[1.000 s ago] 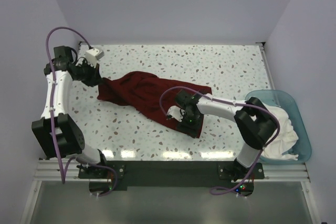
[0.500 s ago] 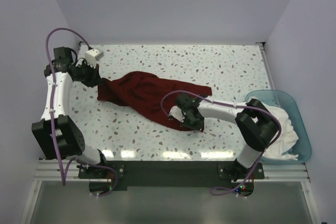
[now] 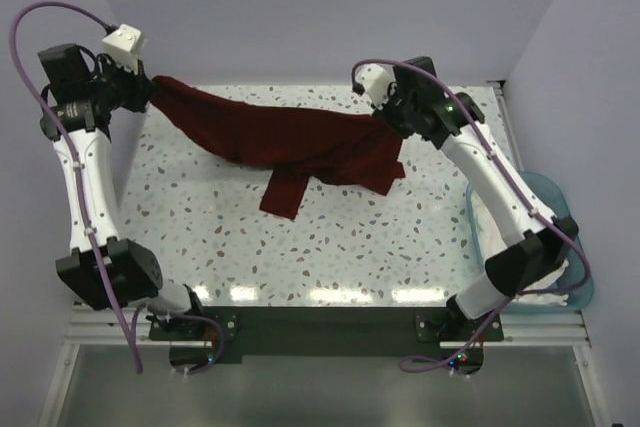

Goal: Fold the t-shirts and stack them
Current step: Flatten the tshirt out

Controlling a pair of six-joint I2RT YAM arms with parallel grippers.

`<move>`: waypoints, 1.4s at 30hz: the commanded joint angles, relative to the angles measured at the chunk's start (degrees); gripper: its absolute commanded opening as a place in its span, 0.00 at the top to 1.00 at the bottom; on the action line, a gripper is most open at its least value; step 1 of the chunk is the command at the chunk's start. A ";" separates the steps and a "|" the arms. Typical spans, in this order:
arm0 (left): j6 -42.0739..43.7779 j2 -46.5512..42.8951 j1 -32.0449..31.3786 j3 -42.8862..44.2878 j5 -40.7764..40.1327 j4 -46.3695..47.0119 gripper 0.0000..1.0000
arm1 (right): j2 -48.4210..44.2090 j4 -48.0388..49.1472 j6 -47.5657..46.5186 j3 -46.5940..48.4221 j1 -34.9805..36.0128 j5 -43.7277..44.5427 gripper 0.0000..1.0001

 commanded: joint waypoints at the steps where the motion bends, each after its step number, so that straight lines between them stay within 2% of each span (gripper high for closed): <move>1: -8.05 -10.15 1.24 -0.39 -3.17 14.71 1.00 | -7.68 3.77 -2.38 3.45 0.90 6.78 1.00; 5: -13.59 -14.73 1.42 1.70 -9.23 26.22 1.00 | -11.56 13.28 -2.03 7.75 0.90 12.85 1.00; 8: -14.83 -16.13 1.42 4.25 -11.60 30.89 1.00 | -14.01 19.34 -1.24 11.09 0.90 16.10 1.00; 13: -15.36 -22.62 1.42 2.42 -13.89 37.22 1.00 | -18.50 28.22 -1.24 13.12 0.90 17.95 1.00; 17: -13.70 -25.63 1.51 2.23 -18.19 39.43 1.00 | -18.51 29.81 -2.20 19.27 0.46 18.22 1.00; 22: -11.49 -23.79 1.42 3.29 -19.09 39.00 1.00 | -17.28 34.99 -7.82 18.67 0.46 16.73 1.00; 26: -11.66 -17.39 1.33 5.04 -11.82 37.15 1.00 | -15.08 40.89 -11.69 12.79 0.20 17.43 1.00; 30: -14.82 -10.18 1.24 7.67 -4.24 38.99 1.00 | -7.89 43.00 -10.56 15.22 -1.65 16.90 1.00; 35: -20.97 3.17 0.02 16.01 -3.27 44.44 1.00 | 6.96 42.65 -7.13 30.68 -4.46 15.58 1.00; 38: -24.04 11.26 -0.87 25.68 -6.24 48.47 1.00 | 16.34 43.35 -6.52 43.15 -5.16 15.14 1.00; 40: -26.25 17.22 -0.95 35.25 -9.14 51.55 1.00 | 20.15 45.63 -6.77 52.79 -5.34 15.05 1.00; 42: -28.19 21.02 -1.04 47.42 -12.75 52.79 1.00 | 22.27 49.31 -7.83 55.83 -5.34 14.01 1.00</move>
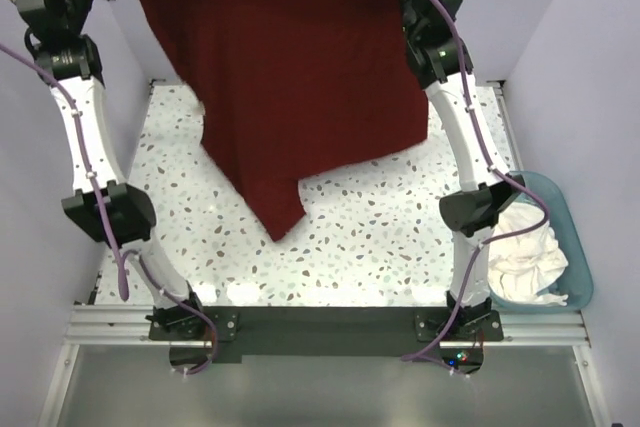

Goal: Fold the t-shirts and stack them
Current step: Flatten the tshirt out

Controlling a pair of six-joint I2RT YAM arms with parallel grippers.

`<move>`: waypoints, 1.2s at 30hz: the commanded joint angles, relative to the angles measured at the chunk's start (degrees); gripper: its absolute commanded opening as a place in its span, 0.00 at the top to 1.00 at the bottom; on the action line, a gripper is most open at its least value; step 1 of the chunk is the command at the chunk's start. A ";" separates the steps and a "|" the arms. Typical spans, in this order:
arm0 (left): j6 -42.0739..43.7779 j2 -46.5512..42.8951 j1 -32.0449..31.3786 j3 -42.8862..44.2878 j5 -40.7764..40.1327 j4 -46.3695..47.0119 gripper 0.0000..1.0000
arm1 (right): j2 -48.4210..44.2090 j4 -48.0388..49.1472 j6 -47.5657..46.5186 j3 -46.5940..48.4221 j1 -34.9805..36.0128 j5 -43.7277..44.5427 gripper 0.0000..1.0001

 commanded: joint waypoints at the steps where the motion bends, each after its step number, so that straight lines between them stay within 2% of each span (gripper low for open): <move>1: -5.24 1.69 0.42 17.94 -7.86 14.53 1.00 | -2.99 16.61 -0.42 7.68 -1.08 -0.27 1.00; 3: -4.46 -0.22 0.34 14.20 -11.54 19.98 1.00 | -6.66 24.62 -0.51 3.90 -1.60 -2.63 1.00; 5: -2.27 -4.71 0.34 9.19 -15.23 26.24 1.00 | -7.74 26.59 0.54 1.95 -2.31 -3.44 1.00; 9: -0.24 -8.40 0.77 -2.40 -11.40 27.13 1.00 | -9.05 23.36 3.35 -3.04 -4.06 -6.42 1.00; 10: 0.29 -10.15 0.86 -5.82 -7.64 28.00 1.00 | -11.06 22.39 3.62 -9.42 -4.24 -9.56 1.00; 11: 2.64 -11.21 0.86 -13.86 -5.95 28.71 1.00 | -12.39 22.03 3.79 -13.74 -4.24 -11.50 1.00; 12: 3.10 -12.27 0.78 -18.03 -4.37 29.24 1.00 | -13.70 22.20 3.27 -18.57 -4.16 -13.70 1.00; 13: 4.67 -14.02 0.77 -22.08 -0.26 29.68 1.00 | -16.24 22.20 2.40 -27.76 -4.24 -17.03 1.00; 14: 5.99 -14.90 0.77 -29.86 1.43 29.51 1.00 | -17.14 22.29 1.95 -32.02 -4.24 -18.28 1.00; 16: 7.24 -17.54 0.51 -38.07 2.33 30.03 1.00 | -18.63 20.37 0.90 -42.90 -4.16 -20.48 1.00; 17: 9.24 -18.07 0.60 -44.47 5.81 29.60 1.00 | -19.77 20.18 0.55 -46.36 -4.16 -20.75 1.00; 19: 11.97 -20.08 -0.45 -51.26 5.76 28.10 1.00 | -20.31 18.96 -0.77 -55.39 -4.33 -22.94 1.00; 22: 18.03 -21.41 -1.42 -63.21 5.51 25.64 1.00 | -20.66 18.95 -3.14 -64.02 -4.24 -24.18 1.00; 27: 20.86 -18.79 -1.25 -63.70 5.32 19.32 1.00 | -18.21 12.64 -3.94 -64.86 -4.16 -25.41 1.00; 28: 23.21 -16.95 -1.16 -62.21 6.10 14.00 1.00 | -17.76 11.06 -3.59 -63.37 -4.33 -25.41 1.00; 35: 30.69 -15.79 0.07 -50.71 10.84 -0.97 1.00 | -16.09 -3.80 -4.64 -53.35 -4.60 -26.38 1.00; 36: 32.10 -16.40 0.16 -49.20 11.64 -7.35 1.00 | -16.44 -7.12 -5.25 -52.38 -4.77 -26.29 1.00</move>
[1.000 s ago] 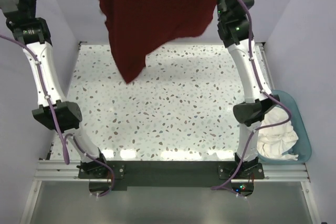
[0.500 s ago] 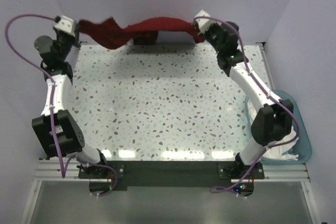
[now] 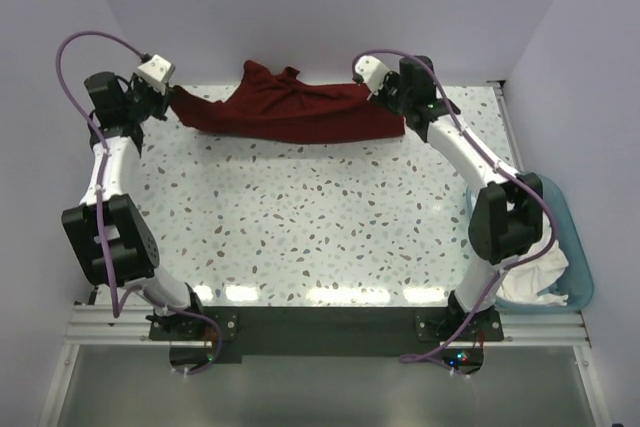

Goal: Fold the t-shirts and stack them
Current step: Flatten the tshirt out

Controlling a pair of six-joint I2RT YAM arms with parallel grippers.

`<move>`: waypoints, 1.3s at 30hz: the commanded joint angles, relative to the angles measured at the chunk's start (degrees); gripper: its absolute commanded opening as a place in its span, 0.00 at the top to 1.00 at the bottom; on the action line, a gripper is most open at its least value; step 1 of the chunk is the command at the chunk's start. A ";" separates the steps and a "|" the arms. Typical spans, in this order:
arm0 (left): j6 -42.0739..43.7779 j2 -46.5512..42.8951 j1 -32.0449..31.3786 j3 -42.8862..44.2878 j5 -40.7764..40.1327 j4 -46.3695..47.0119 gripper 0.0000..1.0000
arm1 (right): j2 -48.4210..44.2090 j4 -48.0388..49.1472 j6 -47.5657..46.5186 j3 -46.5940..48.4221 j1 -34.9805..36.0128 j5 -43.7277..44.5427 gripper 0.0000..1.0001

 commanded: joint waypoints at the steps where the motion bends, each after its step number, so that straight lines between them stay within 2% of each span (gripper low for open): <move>1: 10.41 -2.22 1.12 9.18 5.89 -13.62 1.00 | -2.91 -8.46 -2.28 5.83 -0.79 -1.50 1.00; 3: 16.74 -4.32 1.21 10.69 7.31 -25.01 1.00 | -4.58 -13.80 -4.73 6.02 -0.88 -1.77 1.00; 5: 26.14 -6.26 1.21 10.00 7.31 -31.73 1.00 | -7.99 -17.07 -7.20 3.48 -0.97 -2.38 1.00; 6: 30.01 -8.27 1.21 9.56 7.05 -40.11 1.00 | -9.06 -21.17 -9.91 2.25 -0.97 -2.82 1.00; 7: 37.97 -9.25 1.30 9.12 6.87 -44.46 1.00 | -10.38 -23.48 -11.59 -0.55 -0.88 -3.43 1.00; 9: 45.13 -12.49 1.99 6.23 6.08 -55.94 1.00 | -13.98 -27.87 -13.53 -3.90 -0.88 -3.79 1.00; 11: 54.53 -16.09 2.87 1.42 6.26 -62.66 1.00 | -17.66 -31.39 -15.11 -8.65 -0.80 -5.36 1.00; 12: 58.57 -17.33 3.31 -0.53 6.00 -70.09 1.00 | -18.90 -34.98 -15.47 -11.97 -0.79 -6.24 1.00; 13: 65.83 -18.47 3.32 -4.64 3.91 -73.21 1.00 | -20.31 -36.23 -15.65 -13.92 -0.71 -6.77 1.00; 14: 68.95 -19.79 3.41 -6.86 2.67 -76.03 1.00 | -21.97 -37.20 -15.91 -16.02 -0.62 -7.21 1.00; 15: 71.33 -22.67 3.32 -8.97 1.44 -79.63 1.00 | -24.95 -39.13 -17.04 -20.22 -0.18 -7.48 1.00; 17: 73.63 -26.37 3.32 -15.97 -2.07 -79.66 1.00 | -27.78 -40.72 -18.72 -24.81 0.17 -7.13 1.00; 18: 75.12 -30.40 3.32 -18.02 -3.14 -79.75 0.95 | -30.14 -42.56 -20.20 -28.66 0.69 -6.96 0.92; 19: 77.57 -32.35 3.32 -21.00 -4.45 -79.75 0.90 | -30.95 -43.79 -20.83 -30.09 1.05 -6.78 0.78; 20: 77.94 -33.85 3.41 -21.64 -4.55 -79.75 0.77 | -31.65 -45.20 -21.18 -30.98 1.31 -7.04 0.58; 21: 77.86 -35.26 3.41 -21.73 -4.20 -79.75 0.69 | -32.27 -47.04 -20.92 -31.42 1.31 -7.39 0.15; 22: 76.73 -35.36 3.32 -20.69 -3.16 -79.75 0.61 | -32.97 -47.58 -20.40 -31.16 1.31 -7.66 0.06; 23: 75.59 -34.92 3.32 -19.72 -2.45 -79.75 0.48 | -33.06 -47.67 -19.78 -30.64 1.31 -7.83 0.04; 26: 71.98 -30.54 3.23 -16.03 0.10 -79.58 0.46 | -30.09 -47.32 -14.27 -26.69 1.23 -8.80 0.04; 29: 69.08 -25.09 2.18 -13.30 2.92 -79.66 0.44 | -24.12 -47.76 -8.12 -22.12 1.23 -10.29 0.11; 30: 67.77 -22.55 -0.35 -12.95 2.74 -79.49 0.44 | -22.36 -48.02 -6.44 -20.11 1.23 -10.56 0.15; 33: 56.62 -19.90 -8.42 -14.70 -1.12 -72.58 0.41 | -16.64 -47.85 -0.02 -17.55 1.23 -10.91 0.23; 35: 49.24 -19.54 -9.86 -16.89 -1.91 -67.65 0.42 | -13.22 -46.97 4.54 -17.10 1.23 -10.12 0.25; 36: 45.90 -18.49 -10.13 -17.25 -2.09 -61.18 0.42 | -12.33 -45.75 5.96 -16.92 1.14 -9.08 0.28; 39: 30.81 -12.44 -10.13 -12.89 -4.63 -51.84 0.47 | -8.39 -43.81 10.45 -16.05 1.14 -7.57 0.33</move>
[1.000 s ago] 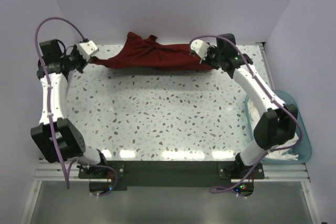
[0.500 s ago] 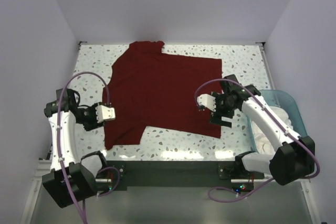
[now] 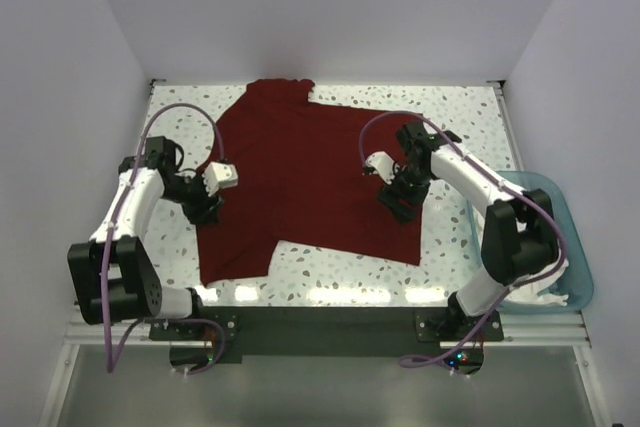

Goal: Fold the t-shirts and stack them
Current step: Flatten the tshirt out

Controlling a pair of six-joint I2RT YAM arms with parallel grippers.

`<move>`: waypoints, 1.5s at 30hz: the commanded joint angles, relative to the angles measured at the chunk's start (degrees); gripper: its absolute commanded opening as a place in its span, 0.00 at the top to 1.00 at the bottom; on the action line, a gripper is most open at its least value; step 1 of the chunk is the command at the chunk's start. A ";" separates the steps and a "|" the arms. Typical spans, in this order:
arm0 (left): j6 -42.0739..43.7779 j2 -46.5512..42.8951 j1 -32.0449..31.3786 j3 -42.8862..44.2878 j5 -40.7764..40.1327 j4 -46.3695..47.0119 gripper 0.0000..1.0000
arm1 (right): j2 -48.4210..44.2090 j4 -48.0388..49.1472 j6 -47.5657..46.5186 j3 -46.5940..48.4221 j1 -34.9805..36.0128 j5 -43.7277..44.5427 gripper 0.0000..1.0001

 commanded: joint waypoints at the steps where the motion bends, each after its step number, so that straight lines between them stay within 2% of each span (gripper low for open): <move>1: -20.60 6.35 0.06 5.30 -3.65 16.45 0.47 | 3.02 2.18 9.21 2.75 -0.11 1.19 0.33; 4: -27.37 15.49 -0.03 11.26 -7.25 21.12 0.53 | 6.53 3.50 11.49 2.93 -0.02 3.12 0.35; 7: -29.85 23.05 -0.03 14.19 -11.20 24.02 0.56 | 9.61 5.78 11.94 2.14 0.07 5.84 0.37; 12: -30.21 28.78 -0.03 10.78 -17.01 26.49 0.59 | 14.88 8.25 12.11 3.02 -0.02 10.77 0.41; 15: -29.59 27.29 0.06 6.91 -20.97 26.75 0.62 | 17.17 10.09 10.97 2.58 -0.11 14.98 0.42; 17: -28.37 23.88 -0.03 1.12 -23.17 26.84 0.64 | 18.57 11.67 9.75 2.40 -0.19 18.14 0.43; 22: -27.13 14.55 -0.12 -10.48 -23.53 23.42 0.66 | 22.88 13.78 7.72 4.86 -1.07 23.77 0.44; 25: -26.17 9.63 -0.12 -11.91 -21.87 18.77 0.66 | 25.52 13.88 6.49 8.19 -2.04 25.54 0.45; 30: -26.24 5.40 -0.03 -5.70 -18.26 13.31 0.60 | 21.15 5.89 5.96 14.17 -2.48 18.17 0.41; 35: -31.42 10.22 0.32 4.33 -13.34 13.65 0.57 | 14.63 0.53 7.63 14.62 -1.95 11.41 0.41; 45: -36.62 21.65 0.23 7.34 -14.56 20.50 0.58 | 13.22 3.94 9.21 6.36 0.95 12.00 0.47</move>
